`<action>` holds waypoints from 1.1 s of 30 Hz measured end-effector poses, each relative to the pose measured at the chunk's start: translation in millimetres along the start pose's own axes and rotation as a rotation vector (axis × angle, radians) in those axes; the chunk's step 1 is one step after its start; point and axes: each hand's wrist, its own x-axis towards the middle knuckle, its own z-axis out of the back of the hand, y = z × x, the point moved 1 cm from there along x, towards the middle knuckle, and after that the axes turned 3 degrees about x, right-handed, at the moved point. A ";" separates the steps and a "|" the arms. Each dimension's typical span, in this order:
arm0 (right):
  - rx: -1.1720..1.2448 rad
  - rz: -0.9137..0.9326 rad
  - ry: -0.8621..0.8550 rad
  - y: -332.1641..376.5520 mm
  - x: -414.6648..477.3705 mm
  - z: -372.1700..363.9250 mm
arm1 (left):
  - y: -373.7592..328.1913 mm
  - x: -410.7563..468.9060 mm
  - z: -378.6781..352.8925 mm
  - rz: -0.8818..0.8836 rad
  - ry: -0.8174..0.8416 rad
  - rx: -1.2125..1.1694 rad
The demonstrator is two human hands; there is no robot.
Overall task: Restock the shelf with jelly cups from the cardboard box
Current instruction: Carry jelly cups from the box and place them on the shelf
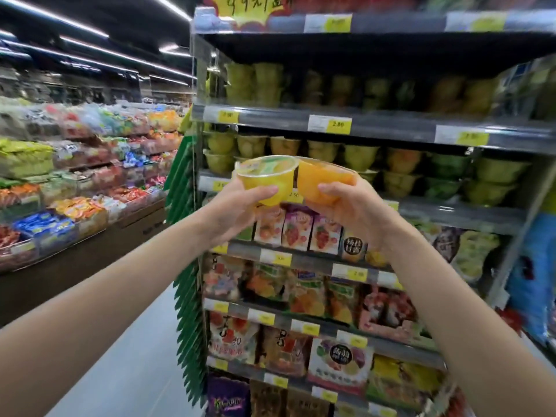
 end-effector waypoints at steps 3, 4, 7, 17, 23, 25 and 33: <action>-0.065 0.059 -0.035 25.3 35.3 7.5 | -22.8 43.7 8.6 -0.055 -0.007 0.083; -0.093 0.084 -0.040 34.1 46.1 9.1 | -31.0 57.7 12.1 -0.076 -0.014 0.114; -0.195 0.181 -0.109 57.4 76.6 13.0 | -51.8 96.8 23.0 -0.155 -0.031 0.248; -0.320 0.320 -0.407 95.8 159.9 38.6 | -83.4 222.2 49.1 -0.261 -0.199 0.595; -0.405 0.323 -0.429 107.3 197.0 54.9 | -91.4 275.7 49.2 -0.189 -0.226 0.815; -0.446 0.316 -0.437 107.9 213.0 56.4 | -91.1 288.5 47.1 -0.143 -0.223 0.835; -0.445 0.273 -0.403 105.0 281.7 64.0 | -85.9 318.9 57.5 0.043 -0.227 0.992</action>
